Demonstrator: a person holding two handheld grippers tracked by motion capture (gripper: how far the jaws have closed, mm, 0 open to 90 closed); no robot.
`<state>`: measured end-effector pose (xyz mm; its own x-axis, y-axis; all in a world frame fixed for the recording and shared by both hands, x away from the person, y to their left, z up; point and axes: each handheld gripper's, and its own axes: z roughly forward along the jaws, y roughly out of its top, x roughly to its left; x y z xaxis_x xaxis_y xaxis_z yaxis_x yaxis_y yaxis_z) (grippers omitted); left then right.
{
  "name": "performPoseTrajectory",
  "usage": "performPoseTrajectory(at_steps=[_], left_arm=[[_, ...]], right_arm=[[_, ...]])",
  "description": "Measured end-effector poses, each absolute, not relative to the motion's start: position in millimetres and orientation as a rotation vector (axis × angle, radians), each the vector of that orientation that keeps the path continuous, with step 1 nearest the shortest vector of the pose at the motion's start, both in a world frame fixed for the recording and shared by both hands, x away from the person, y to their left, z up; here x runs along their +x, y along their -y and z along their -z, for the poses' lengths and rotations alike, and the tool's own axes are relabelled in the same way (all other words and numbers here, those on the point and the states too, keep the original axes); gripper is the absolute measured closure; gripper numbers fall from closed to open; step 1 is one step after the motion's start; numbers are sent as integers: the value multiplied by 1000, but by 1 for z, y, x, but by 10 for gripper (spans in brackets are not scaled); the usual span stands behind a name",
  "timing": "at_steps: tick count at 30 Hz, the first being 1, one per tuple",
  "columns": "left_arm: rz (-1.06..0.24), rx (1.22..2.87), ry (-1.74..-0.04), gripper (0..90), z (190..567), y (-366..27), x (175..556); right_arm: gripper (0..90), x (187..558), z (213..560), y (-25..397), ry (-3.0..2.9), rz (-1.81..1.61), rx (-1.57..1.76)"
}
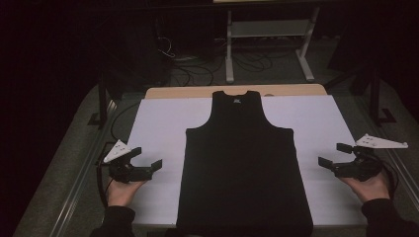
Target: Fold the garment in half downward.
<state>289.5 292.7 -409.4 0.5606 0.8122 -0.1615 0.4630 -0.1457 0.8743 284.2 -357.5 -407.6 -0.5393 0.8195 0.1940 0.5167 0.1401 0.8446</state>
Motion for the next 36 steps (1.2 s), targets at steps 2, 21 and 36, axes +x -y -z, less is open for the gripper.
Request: performPoseTrajectory(at_steps=[2,21,36], left_arm=[[-437,1782,-1056,0,409,-293,289],[-443,1769,-1043,0,407,-292,292],[-447,1804,-1008,0,401,-283,290]], right_arm=[[0,284,408,357,-2108,-1356,1293],[0,281,406,357,-2109,-1344,1285],[0,281,397,354,-2106,-1343,1271]])
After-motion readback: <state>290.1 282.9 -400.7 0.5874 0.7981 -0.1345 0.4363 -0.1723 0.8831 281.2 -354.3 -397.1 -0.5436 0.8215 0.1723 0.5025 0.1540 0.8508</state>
